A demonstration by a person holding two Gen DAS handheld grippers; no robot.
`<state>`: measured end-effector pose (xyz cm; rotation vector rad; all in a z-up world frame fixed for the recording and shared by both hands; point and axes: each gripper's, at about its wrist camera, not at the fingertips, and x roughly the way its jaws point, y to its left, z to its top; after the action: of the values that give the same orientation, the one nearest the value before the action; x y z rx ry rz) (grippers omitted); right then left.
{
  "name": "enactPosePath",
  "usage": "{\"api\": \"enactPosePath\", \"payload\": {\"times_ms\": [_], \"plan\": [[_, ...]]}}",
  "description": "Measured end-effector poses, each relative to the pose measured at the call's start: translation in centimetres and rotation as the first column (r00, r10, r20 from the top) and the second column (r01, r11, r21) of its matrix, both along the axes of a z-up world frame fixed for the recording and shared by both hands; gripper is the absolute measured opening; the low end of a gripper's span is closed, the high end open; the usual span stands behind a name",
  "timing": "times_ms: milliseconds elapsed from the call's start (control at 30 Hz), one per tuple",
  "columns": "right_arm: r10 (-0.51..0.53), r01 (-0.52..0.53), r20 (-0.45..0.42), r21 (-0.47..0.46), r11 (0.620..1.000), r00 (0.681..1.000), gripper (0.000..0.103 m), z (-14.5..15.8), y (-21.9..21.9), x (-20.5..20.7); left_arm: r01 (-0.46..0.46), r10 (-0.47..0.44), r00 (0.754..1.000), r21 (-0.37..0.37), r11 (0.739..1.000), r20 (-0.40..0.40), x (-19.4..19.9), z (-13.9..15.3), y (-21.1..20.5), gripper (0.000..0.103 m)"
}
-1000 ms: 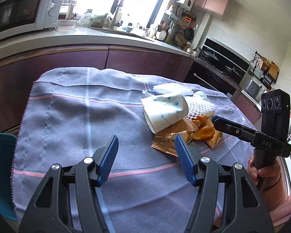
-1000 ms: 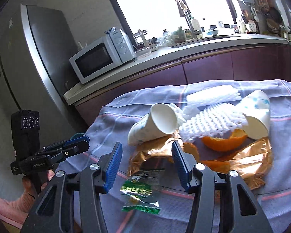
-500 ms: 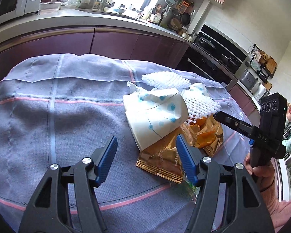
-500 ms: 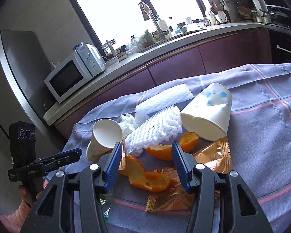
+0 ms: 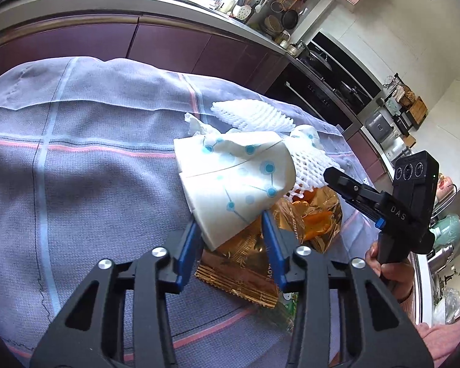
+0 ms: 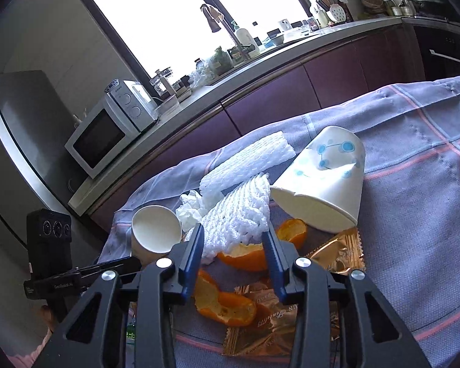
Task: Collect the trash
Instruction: 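Grasp the white paper cup with the left tool while the right tool grasps the foam net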
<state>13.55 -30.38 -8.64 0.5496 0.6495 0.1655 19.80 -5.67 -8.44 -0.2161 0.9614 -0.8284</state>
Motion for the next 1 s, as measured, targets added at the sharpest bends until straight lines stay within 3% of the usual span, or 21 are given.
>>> {"api": "enactPosePath", "payload": {"times_ms": [67, 167, 367, 700, 1000], "plan": [[0.003, -0.003, 0.000, 0.014, 1.000, 1.000, 0.018, -0.2, -0.2, 0.0, 0.002, -0.002, 1.000, -0.005, 1.000, 0.006, -0.2, 0.1, 0.0, 0.019], [0.004, -0.004, 0.012, 0.022, 1.000, 1.000, 0.010, -0.1, -0.2, -0.3, 0.003, -0.003, 1.000, -0.016, 1.000, 0.031, -0.7, 0.6, 0.3, 0.016], [0.020, -0.021, 0.068, 0.022, 1.000, 0.998, 0.009, 1.2, 0.2, -1.3, -0.008, 0.011, 0.995, -0.030, 1.000, 0.100, -1.8, 2.3, 0.9, 0.009], [0.097, -0.106, 0.164, 0.047, 0.993, 0.982, 0.009, 4.3, 1.8, -3.1, -0.067, 0.072, 0.976, -0.031, 0.997, 0.205, -4.6, 5.7, 4.3, 0.009], [0.168, -0.175, 0.234, 0.007, 0.985, 0.958, 0.009, 6.8, 4.4, -3.9, -0.154, 0.158, 0.953, -0.035, 0.987, 0.258, -7.2, 7.7, 9.4, 0.009]]}}
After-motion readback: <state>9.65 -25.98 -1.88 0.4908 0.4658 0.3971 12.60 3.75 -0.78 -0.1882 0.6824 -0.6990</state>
